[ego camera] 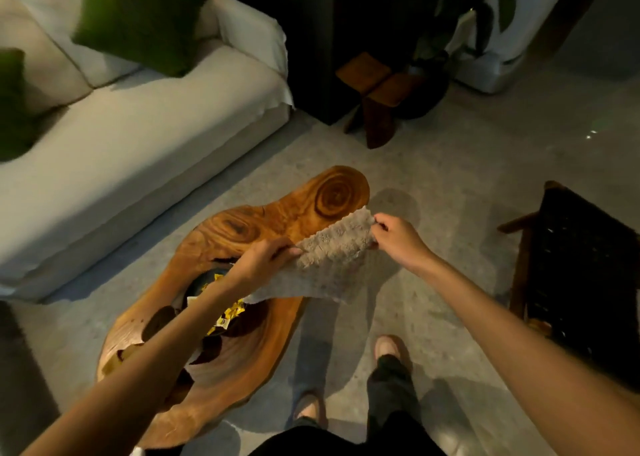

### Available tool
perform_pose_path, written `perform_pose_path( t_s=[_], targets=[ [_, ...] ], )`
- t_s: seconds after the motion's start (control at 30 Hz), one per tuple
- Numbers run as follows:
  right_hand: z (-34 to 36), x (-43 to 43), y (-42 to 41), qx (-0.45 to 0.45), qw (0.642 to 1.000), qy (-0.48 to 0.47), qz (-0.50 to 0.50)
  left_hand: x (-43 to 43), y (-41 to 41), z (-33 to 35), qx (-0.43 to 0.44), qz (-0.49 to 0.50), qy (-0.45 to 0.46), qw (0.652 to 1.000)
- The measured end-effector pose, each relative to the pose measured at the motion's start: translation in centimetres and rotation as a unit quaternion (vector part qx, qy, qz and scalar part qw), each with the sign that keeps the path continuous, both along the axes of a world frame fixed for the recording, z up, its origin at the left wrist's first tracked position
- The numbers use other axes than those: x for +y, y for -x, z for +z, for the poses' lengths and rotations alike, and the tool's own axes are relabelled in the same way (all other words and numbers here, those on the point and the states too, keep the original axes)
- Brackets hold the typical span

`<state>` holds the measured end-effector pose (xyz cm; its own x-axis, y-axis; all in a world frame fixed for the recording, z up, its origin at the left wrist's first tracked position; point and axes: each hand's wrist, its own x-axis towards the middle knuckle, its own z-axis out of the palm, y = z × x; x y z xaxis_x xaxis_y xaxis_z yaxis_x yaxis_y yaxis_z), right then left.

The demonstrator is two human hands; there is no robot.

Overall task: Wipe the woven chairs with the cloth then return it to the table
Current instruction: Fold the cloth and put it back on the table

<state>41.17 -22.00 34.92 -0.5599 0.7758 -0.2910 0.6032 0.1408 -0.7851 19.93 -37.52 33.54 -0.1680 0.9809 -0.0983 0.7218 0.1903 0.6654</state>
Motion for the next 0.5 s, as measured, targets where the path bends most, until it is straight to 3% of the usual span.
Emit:
perform_pose_path(
  t_s=[0.17,0.27,0.5],
  targets=[
    [-1.4,7.1,0.4,0.025,0.996,0.053,0.069,4.0,0.4,-0.6,0.016,0.010,-0.023,1.000],
    [-1.4,11.4,0.8,0.062,0.987,0.071,0.130,6.3,0.2,-0.9,0.086,0.033,-0.021,0.996],
    [-2.7,19.5,3.8,0.025,0.967,0.082,0.238,9.0,-1.1,-1.4,0.157,0.196,0.053,0.967]
  ],
)
